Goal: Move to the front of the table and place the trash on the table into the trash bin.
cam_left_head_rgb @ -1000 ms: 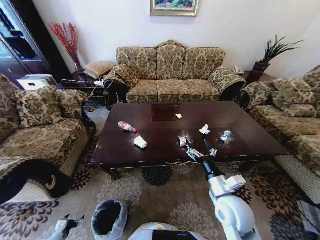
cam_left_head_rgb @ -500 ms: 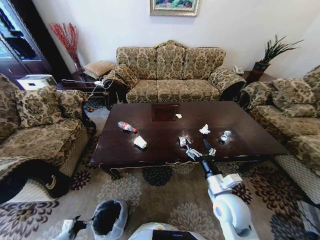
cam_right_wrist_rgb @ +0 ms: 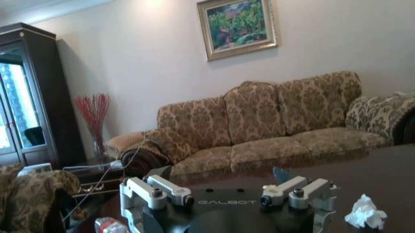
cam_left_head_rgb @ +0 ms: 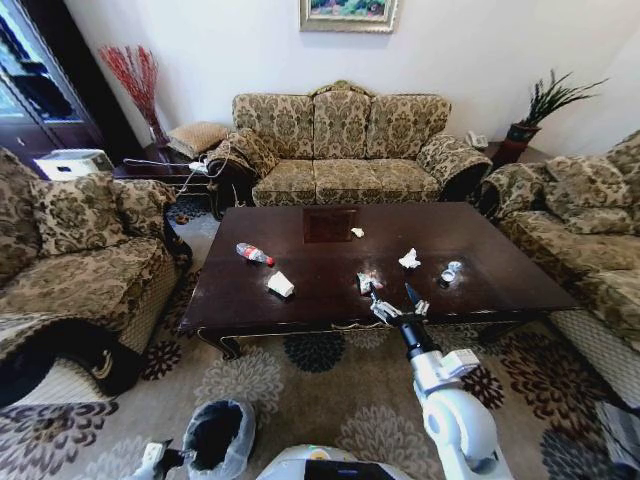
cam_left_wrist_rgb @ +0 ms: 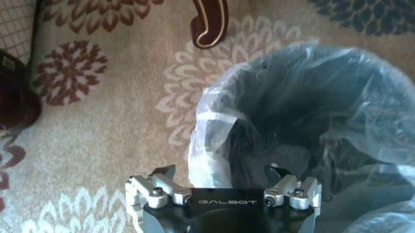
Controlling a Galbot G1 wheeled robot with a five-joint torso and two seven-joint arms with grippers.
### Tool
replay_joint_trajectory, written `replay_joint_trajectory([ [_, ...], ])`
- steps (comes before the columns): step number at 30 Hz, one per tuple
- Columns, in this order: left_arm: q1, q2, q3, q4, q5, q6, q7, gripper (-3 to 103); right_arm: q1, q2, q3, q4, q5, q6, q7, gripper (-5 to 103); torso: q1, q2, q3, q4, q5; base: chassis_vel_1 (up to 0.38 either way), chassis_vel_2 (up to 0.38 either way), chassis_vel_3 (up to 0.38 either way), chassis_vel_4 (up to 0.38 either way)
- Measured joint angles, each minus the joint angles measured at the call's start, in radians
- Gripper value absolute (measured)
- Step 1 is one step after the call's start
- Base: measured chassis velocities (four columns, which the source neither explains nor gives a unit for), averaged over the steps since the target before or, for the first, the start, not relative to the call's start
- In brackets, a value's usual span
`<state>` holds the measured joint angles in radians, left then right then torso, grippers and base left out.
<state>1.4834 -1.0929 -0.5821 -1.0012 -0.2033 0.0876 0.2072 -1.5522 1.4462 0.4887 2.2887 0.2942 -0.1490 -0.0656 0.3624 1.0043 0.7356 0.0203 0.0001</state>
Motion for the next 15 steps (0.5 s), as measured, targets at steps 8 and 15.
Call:
replay_joint_trajectory([
  [8,-0.102,-0.016,0.012,0.14,0.031,-0.082,-0.006,89,-0.006,-0.005,0.001,0.001,0.005,0.008,-0.01,100,0.0,0.0,0.0,0.0,-0.0001,0.0,0.0,0.0,0.0],
  [15,-0.178,-0.025,0.042,0.241,0.04,-0.102,0.002,83,-0.015,-0.013,0.009,-0.003,0.009,0.019,-0.011,100,0.0,0.0,0.0,0.0,0.0,0.0,0.0,0.0,0.0],
])
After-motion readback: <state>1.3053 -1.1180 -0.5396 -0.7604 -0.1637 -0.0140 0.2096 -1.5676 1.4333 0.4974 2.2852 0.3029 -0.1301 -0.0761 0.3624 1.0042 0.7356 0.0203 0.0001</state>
